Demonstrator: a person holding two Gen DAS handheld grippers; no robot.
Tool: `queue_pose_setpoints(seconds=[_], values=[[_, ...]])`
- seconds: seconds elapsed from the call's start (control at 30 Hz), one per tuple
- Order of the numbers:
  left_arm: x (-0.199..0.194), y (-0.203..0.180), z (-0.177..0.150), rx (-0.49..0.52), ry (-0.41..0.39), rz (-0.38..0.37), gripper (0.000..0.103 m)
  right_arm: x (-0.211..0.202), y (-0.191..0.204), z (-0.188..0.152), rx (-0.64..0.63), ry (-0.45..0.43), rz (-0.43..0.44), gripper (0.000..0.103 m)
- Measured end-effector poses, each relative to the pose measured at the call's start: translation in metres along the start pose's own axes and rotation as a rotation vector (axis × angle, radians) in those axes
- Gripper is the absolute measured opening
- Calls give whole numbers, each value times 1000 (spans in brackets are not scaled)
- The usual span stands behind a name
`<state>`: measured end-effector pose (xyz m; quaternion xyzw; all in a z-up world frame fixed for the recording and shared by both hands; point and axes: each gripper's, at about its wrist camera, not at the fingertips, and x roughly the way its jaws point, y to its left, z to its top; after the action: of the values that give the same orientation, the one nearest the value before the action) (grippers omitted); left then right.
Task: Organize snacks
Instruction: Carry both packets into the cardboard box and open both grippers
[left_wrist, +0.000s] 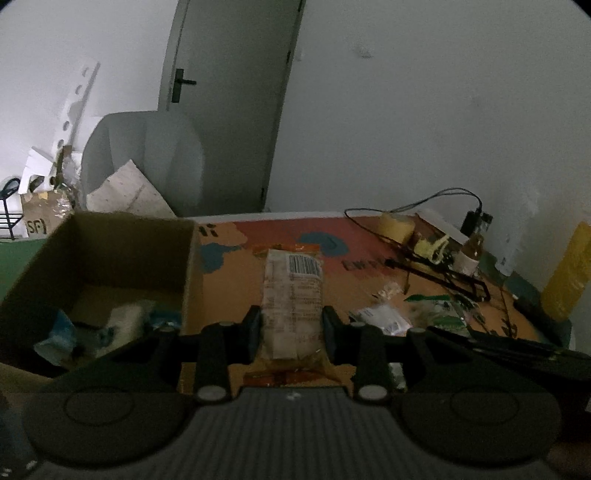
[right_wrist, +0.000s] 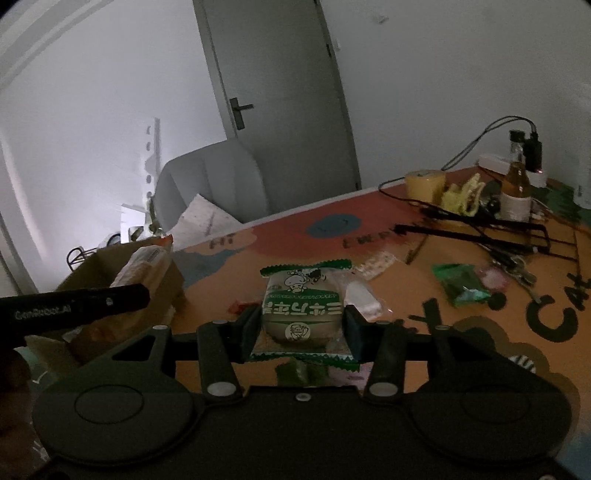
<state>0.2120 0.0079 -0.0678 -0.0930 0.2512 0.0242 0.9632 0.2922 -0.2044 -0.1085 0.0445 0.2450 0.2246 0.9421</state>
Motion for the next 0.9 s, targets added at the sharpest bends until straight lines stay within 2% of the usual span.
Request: queue_pose_setpoints(seconds=[0.9], values=[[-42,91,30,-82,-100,151,33,29,105,24,-100,-10,170,46]])
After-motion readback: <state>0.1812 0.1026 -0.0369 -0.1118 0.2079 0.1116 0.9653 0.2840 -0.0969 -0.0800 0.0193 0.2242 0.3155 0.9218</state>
